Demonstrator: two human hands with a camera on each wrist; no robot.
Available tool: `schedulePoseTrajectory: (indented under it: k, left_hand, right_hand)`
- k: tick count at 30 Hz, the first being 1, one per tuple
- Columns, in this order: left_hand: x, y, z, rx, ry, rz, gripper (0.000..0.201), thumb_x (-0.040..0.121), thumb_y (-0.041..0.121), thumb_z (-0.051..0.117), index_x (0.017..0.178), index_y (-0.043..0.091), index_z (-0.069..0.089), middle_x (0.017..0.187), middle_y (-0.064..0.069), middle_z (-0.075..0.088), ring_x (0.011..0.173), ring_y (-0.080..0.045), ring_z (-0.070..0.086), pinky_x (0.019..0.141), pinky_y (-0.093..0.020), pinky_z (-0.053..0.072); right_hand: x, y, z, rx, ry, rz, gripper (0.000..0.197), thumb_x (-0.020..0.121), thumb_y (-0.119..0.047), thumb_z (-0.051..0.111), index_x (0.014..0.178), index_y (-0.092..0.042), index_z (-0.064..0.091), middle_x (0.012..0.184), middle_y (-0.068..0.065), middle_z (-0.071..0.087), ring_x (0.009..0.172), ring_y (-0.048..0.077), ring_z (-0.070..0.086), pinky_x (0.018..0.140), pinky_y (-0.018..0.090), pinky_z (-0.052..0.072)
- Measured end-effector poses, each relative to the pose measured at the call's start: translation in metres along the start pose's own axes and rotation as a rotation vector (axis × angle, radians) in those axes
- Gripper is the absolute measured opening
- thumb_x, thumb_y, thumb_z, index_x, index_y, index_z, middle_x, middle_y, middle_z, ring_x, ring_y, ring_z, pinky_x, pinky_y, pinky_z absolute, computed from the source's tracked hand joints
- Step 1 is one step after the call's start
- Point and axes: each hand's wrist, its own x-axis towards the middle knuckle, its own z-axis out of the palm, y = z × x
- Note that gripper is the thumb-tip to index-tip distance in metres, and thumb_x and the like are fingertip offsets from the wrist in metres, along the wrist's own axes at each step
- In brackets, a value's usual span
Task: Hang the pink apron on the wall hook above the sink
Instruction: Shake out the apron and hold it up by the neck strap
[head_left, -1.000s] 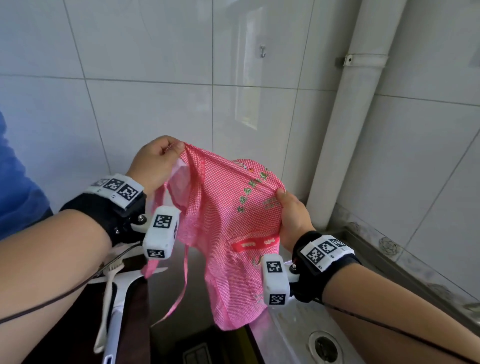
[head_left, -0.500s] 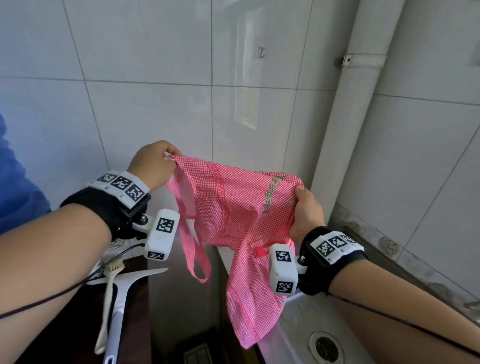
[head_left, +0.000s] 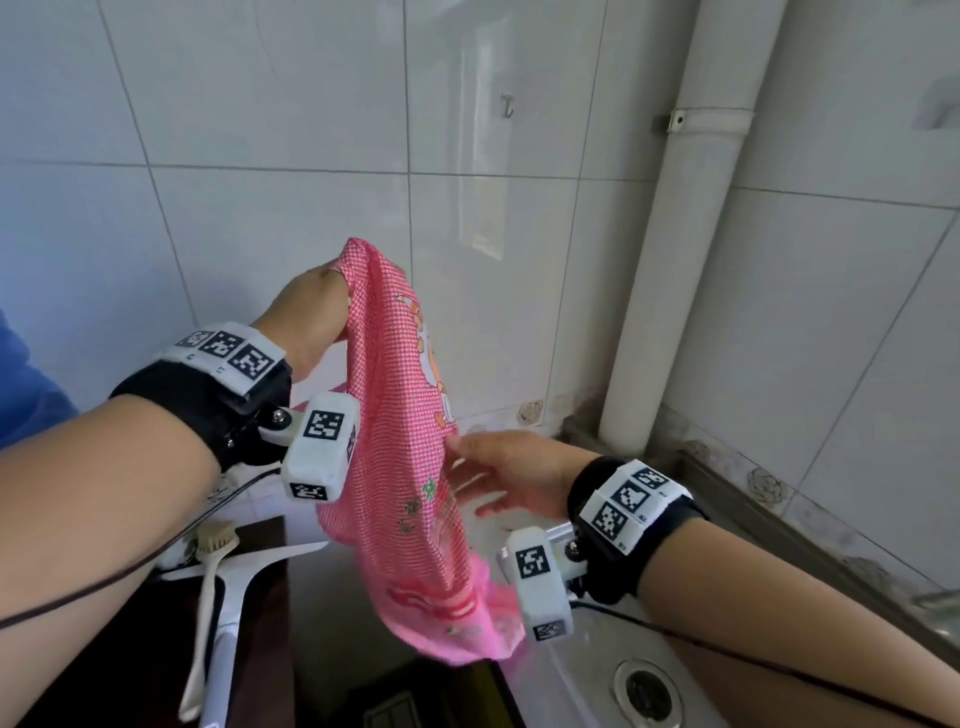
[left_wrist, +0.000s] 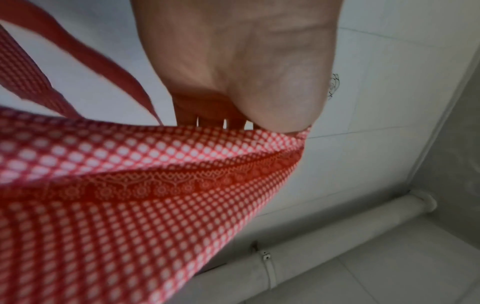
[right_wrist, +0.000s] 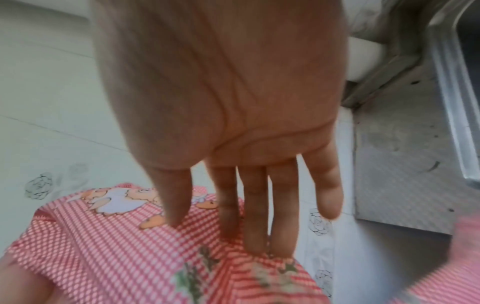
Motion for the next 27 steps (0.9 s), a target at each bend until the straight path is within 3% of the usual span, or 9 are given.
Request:
schedulePoseTrajectory:
  k: [3, 5, 7, 12, 15, 17, 19, 24, 27]
  left_hand:
    - [-0.006, 0.009, 0.001, -0.164, -0.138, 0.016, 0.030, 0.092, 0.007, 0.039, 0.099, 0.004, 0.068, 0.088, -0.009, 0.067, 0.088, -0.024, 0.064, 0.078, -0.029, 0.057]
    - [-0.006, 0.010, -0.001, -0.292, -0.255, 0.044, 0.029, 0.087, 0.007, 0.045, 0.095, 0.008, 0.073, 0.095, -0.011, 0.071, 0.094, -0.027, 0.066, 0.092, -0.038, 0.054]
    - [-0.004, 0.012, -0.003, -0.388, -0.311, 0.048, 0.028, 0.092, 0.011, 0.043, 0.092, 0.009, 0.071, 0.091, -0.008, 0.071, 0.089, -0.024, 0.066, 0.088, -0.037, 0.053]
    - [-0.008, 0.022, 0.006, -0.483, -0.445, 0.044, 0.036, 0.099, 0.032, 0.040, 0.093, 0.011, 0.068, 0.091, -0.006, 0.070, 0.087, -0.022, 0.067, 0.084, -0.036, 0.056]
    - [-0.016, 0.028, 0.017, -0.458, -0.480, 0.024, 0.040, 0.096, 0.039, 0.044, 0.099, 0.007, 0.068, 0.092, -0.009, 0.071, 0.087, -0.023, 0.070, 0.085, -0.038, 0.057]
    - [-0.018, 0.026, 0.022, -0.412, -0.418, 0.020, 0.029, 0.085, 0.029, 0.060, 0.095, 0.003, 0.069, 0.088, -0.010, 0.074, 0.090, -0.031, 0.068, 0.088, -0.041, 0.055]
    - [-0.020, 0.022, 0.020, -0.288, -0.374, 0.066, 0.012, 0.082, 0.016, 0.061, 0.077, 0.011, 0.071, 0.071, -0.003, 0.072, 0.076, -0.026, 0.062, 0.075, -0.036, 0.051]
    - [-0.013, 0.003, 0.004, 0.193, -0.334, 0.210, 0.027, 0.083, -0.004, 0.064, 0.093, 0.020, 0.071, 0.072, -0.001, 0.056, 0.060, -0.008, 0.055, 0.052, -0.019, 0.046]
    - [-0.005, -0.009, 0.000, 0.169, -0.140, 0.226, 0.022, 0.087, 0.003, 0.063, 0.092, 0.023, 0.070, 0.072, 0.003, 0.058, 0.060, -0.002, 0.057, 0.056, -0.018, 0.052]
  right_hand:
    - [0.002, -0.015, -0.005, 0.031, 0.264, -0.042, 0.028, 0.093, -0.044, 0.051, 0.095, -0.018, 0.062, 0.081, 0.000, 0.066, 0.075, 0.016, 0.062, 0.079, 0.035, 0.042]
    - [0.004, -0.021, -0.009, 0.046, 0.432, -0.063, 0.027, 0.094, -0.040, 0.050, 0.108, -0.018, 0.056, 0.088, 0.003, 0.062, 0.078, 0.018, 0.060, 0.076, 0.035, 0.045]
    - [0.003, -0.027, -0.015, 0.048, 0.528, -0.081, 0.035, 0.094, -0.039, 0.050, 0.123, -0.021, 0.051, 0.098, 0.005, 0.061, 0.087, 0.020, 0.059, 0.079, 0.036, 0.047]
    - [0.002, -0.037, -0.016, 0.054, 0.432, -0.154, 0.068, 0.085, -0.064, 0.049, 0.143, -0.031, 0.036, 0.133, 0.000, 0.052, 0.123, 0.022, 0.049, 0.100, 0.043, 0.034]
    - [0.000, -0.042, -0.007, 0.015, 0.366, -0.260, 0.036, 0.092, -0.040, 0.055, 0.125, -0.024, 0.055, 0.115, -0.002, 0.063, 0.102, 0.011, 0.057, 0.083, 0.026, 0.039]
    - [-0.001, -0.048, -0.006, -0.035, 0.508, -0.315, 0.015, 0.093, -0.016, 0.053, 0.100, -0.013, 0.066, 0.095, 0.004, 0.067, 0.075, 0.004, 0.060, 0.065, 0.018, 0.043]
    - [-0.003, -0.052, -0.013, 0.118, 0.683, -0.341, 0.023, 0.092, -0.001, 0.043, 0.085, -0.012, 0.062, 0.081, 0.006, 0.064, 0.062, 0.008, 0.059, 0.054, 0.015, 0.046]
    - [-0.024, -0.059, -0.044, 0.435, 0.828, -0.403, 0.019, 0.098, -0.015, 0.045, 0.096, -0.011, 0.064, 0.073, 0.001, 0.059, 0.063, 0.013, 0.053, 0.056, 0.022, 0.049]
    - [-0.027, -0.064, -0.058, 0.410, 0.923, -0.367, 0.032, 0.092, -0.045, 0.054, 0.094, -0.015, 0.065, 0.079, 0.003, 0.059, 0.069, 0.017, 0.055, 0.065, 0.028, 0.047]
